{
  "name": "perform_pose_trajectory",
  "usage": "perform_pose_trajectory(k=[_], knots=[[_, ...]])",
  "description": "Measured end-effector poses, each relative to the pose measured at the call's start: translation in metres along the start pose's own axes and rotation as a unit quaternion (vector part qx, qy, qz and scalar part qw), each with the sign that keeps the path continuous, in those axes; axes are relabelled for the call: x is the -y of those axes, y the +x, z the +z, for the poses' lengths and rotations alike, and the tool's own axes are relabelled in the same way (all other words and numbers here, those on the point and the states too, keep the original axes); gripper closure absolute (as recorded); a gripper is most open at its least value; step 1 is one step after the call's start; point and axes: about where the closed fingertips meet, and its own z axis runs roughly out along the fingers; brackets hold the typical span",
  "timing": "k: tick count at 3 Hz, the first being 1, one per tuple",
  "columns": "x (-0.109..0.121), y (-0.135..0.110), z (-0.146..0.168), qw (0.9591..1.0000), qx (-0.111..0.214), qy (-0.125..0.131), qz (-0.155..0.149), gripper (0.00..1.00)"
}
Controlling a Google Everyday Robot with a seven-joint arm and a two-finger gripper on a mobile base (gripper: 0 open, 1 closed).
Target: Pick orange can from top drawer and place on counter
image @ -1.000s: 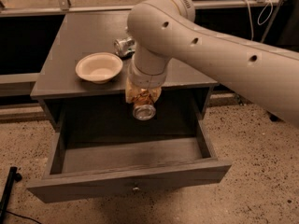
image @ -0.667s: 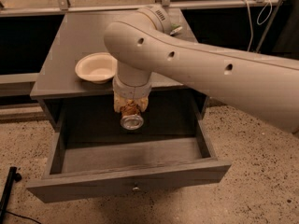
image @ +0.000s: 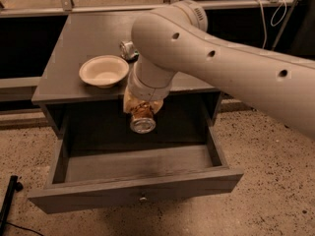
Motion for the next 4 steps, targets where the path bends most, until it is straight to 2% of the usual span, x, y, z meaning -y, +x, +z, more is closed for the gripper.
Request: perform_pose_trajectory(k=[1,2,3,4], knots=[[-0.006,0.008,-0.022,0.9998,-0.015,0.012,-0.007,1.0],[-0.048,0.057,-0.007,0.9998,0.015,-0.009,0.013,1.0],[-0.073,0.085,-0.002,0.9991,0.021,-0.024,0.03,1.0],[-0.108,0.121,-0.01,0.9973,0.007,-0.049,0.055,1.0]])
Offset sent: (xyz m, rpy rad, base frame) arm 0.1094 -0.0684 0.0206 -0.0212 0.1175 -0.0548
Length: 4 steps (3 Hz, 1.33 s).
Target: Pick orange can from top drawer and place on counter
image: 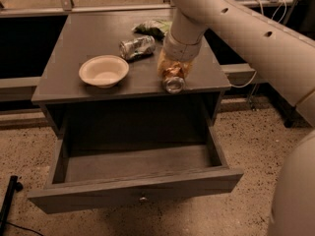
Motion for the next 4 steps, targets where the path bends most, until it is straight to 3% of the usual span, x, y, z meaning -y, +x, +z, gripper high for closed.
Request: perform_pose_trajectory(k=[1,2,3,4], knots=[[-0.025,0.024,-0.006,0.9995,-0.007,-0.02,0.025,1.0],[-0.041,0.041,-0.007,0.9987,-0.005,-0.021,0.047,1.0],[-0.047,0.048,0.008,0.9969,-0.001,0.002,0.079,0.87],[-0.047,0.048,0.01,0.9967,-0.001,0.004,0.081,0.64]])
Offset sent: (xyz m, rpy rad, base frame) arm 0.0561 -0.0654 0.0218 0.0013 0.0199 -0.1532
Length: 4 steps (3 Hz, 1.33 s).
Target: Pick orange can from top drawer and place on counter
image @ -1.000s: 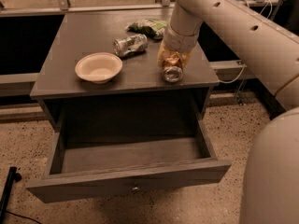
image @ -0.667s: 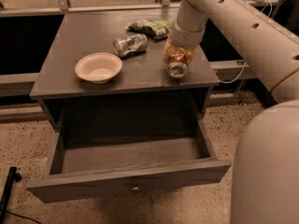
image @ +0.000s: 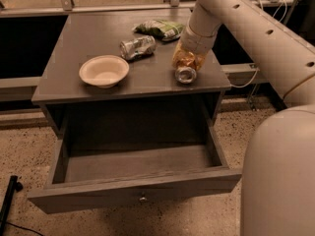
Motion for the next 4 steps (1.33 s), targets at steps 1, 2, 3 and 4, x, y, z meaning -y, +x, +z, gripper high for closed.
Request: perform_pose_trajectory(k=[1,2,3,4], knots=[[0.0,0.0,0.0,1.0,0.0,0.0,0.0,0.33],[0.0,0.0,0.0001,1.0,0.0,0.0,0.0,0.09],[0.0,0.0,0.0,1.0,0.0,0.0,0.0,0.0],[0.0039,0.0017,-0.0029,1.0,0.002,-0.005,-0.001,0.0]])
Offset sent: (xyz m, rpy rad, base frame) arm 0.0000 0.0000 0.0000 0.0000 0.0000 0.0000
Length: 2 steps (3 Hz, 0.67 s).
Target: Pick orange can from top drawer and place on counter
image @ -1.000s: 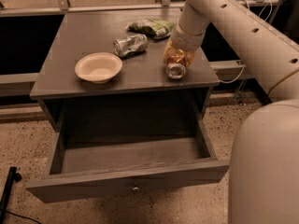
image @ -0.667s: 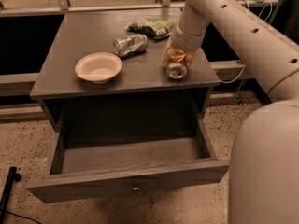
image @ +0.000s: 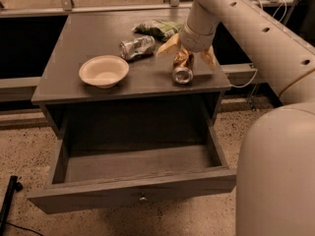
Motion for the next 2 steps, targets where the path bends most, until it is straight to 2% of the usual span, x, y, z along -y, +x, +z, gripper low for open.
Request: perform_pose_trajectory(k=[1,2], knots=[[0.0093,0.0135,-0.0306,0.9998,0.002,0.016,0.016,0.0],[0.0113,0.0165,-0.0283,0.9997,-0.002,0.019,0.016,0.0]])
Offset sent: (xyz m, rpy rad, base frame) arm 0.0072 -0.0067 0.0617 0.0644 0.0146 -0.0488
